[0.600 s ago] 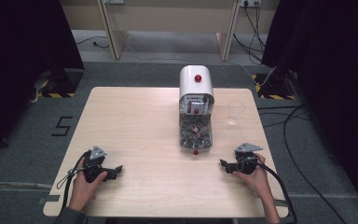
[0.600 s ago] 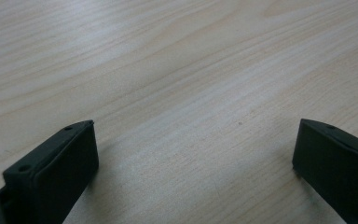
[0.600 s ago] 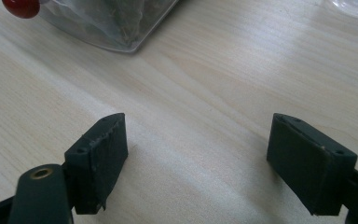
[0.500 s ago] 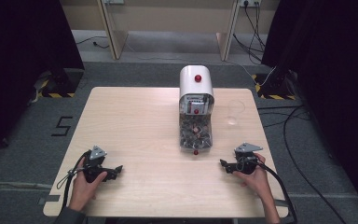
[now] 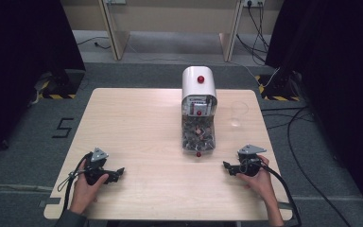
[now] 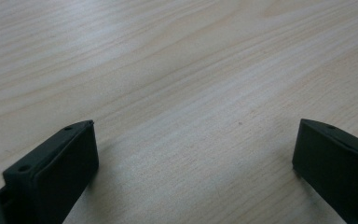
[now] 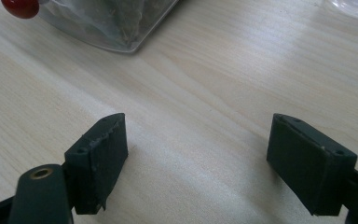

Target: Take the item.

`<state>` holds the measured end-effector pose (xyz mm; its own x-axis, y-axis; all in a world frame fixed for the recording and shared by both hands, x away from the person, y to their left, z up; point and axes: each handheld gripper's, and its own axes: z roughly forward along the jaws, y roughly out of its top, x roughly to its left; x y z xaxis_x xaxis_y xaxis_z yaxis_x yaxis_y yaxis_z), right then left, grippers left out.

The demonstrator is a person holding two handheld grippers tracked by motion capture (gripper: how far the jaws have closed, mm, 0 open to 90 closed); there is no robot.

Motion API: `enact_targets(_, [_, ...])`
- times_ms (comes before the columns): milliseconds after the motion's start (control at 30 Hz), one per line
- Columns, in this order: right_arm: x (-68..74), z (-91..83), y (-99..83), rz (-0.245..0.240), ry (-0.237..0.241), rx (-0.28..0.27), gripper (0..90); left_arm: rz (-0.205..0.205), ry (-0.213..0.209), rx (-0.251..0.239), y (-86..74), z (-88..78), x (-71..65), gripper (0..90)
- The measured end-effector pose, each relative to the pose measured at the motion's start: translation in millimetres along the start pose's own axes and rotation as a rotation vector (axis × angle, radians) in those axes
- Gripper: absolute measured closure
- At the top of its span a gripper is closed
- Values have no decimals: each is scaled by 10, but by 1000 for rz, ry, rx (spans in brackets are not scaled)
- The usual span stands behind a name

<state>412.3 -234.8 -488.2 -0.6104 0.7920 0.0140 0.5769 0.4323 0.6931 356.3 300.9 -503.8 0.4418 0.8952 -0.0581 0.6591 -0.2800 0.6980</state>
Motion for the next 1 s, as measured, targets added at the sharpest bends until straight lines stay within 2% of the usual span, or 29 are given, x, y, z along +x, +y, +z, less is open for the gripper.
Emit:
enact_targets(233, [-12,-12,6,18,-5,-2,263,0,0,0,0,0,0,0])
enact_targets(300, [-27,-19,14,5,-5,1,262,0,0,1,0,-1,0,0])
enact_targets(400, [-24,-76,57,26,-8,-25,263,0,0,0,0,0,0,0])
enact_targets(700, [30,-226,186,23,-10,-91,267,0,0,0,0,0,0,0])
enact_targets(767, [49,-259,229,11,5,-109,268,0,0,0,0,0,0,0])
enact_targets(833, [89,-292,294,0,0,-130,268,0,0,0,0,0,0,0])
enact_targets(1000, [198,-302,431,-36,18,-148,276,1,1,1,0,-1,0,0])
